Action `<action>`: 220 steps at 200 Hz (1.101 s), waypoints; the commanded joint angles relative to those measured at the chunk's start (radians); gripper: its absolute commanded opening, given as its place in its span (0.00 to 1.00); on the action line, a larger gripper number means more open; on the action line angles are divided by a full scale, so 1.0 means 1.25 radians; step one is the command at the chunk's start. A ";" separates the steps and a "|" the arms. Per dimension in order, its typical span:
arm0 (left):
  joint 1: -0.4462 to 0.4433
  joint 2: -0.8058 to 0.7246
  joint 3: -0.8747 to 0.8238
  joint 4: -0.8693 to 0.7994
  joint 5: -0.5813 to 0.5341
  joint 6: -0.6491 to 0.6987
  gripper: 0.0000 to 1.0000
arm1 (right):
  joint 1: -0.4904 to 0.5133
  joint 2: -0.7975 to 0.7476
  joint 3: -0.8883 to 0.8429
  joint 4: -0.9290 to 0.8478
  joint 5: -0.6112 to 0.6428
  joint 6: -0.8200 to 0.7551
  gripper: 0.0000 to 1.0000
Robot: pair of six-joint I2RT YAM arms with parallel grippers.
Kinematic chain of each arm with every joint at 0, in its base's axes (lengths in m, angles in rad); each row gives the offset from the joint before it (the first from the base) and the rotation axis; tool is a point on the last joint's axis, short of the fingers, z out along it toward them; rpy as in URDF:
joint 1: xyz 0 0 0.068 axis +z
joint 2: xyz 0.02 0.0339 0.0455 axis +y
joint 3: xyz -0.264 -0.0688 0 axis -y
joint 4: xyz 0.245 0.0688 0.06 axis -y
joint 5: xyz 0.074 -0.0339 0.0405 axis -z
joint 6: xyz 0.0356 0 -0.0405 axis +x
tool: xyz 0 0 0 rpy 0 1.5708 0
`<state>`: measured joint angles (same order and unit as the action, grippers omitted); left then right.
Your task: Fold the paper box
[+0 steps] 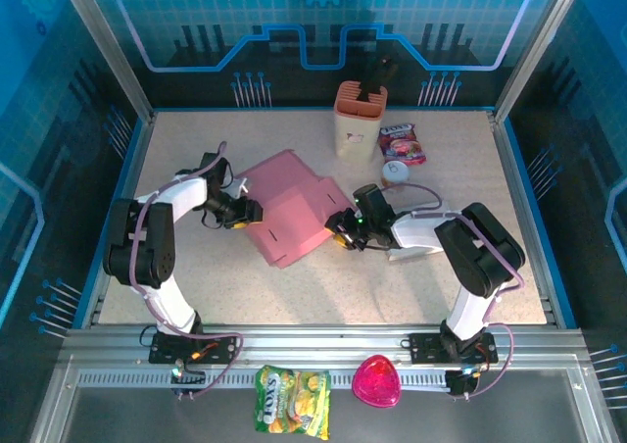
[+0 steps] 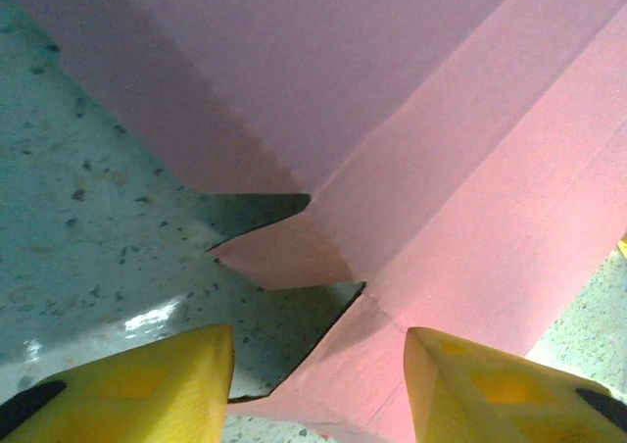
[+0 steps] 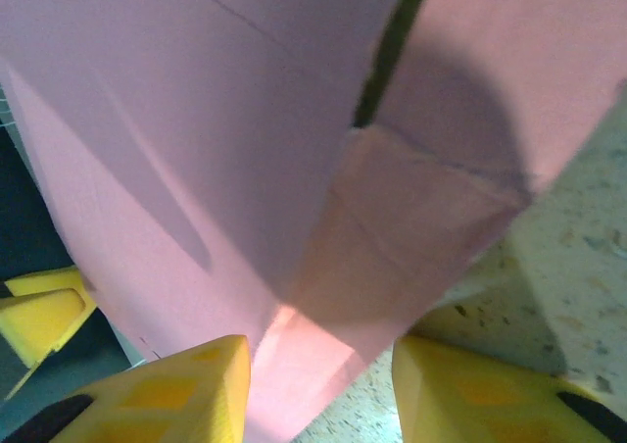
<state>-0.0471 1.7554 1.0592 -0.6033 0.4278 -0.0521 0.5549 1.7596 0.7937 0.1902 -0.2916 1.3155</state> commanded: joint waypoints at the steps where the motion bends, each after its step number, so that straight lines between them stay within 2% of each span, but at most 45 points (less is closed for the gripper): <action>1: -0.011 0.000 -0.030 0.007 0.038 0.017 0.48 | -0.018 0.022 0.024 -0.018 -0.018 -0.009 0.43; 60: -0.045 -0.022 -0.066 0.022 0.065 -0.004 0.44 | -0.063 0.041 0.053 -0.052 -0.055 -0.046 0.42; 106: -0.074 -0.042 -0.088 0.043 0.088 -0.046 0.36 | -0.073 0.053 0.057 -0.059 -0.066 -0.051 0.41; 134: -0.074 -0.052 -0.098 0.053 0.095 -0.073 0.27 | -0.074 0.054 0.055 -0.058 -0.065 -0.053 0.41; 187: -0.073 -0.071 -0.099 0.076 0.129 -0.153 0.00 | -0.082 0.021 0.050 -0.062 -0.060 -0.061 0.42; 220: -0.055 -0.117 -0.097 0.119 0.208 -0.273 0.00 | -0.103 -0.055 0.006 -0.049 -0.067 -0.055 0.51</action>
<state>-0.1307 1.6756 0.9440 -0.5110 0.5812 -0.2646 0.4568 1.7763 0.8337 0.1459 -0.3569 1.2556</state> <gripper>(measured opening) 0.051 0.478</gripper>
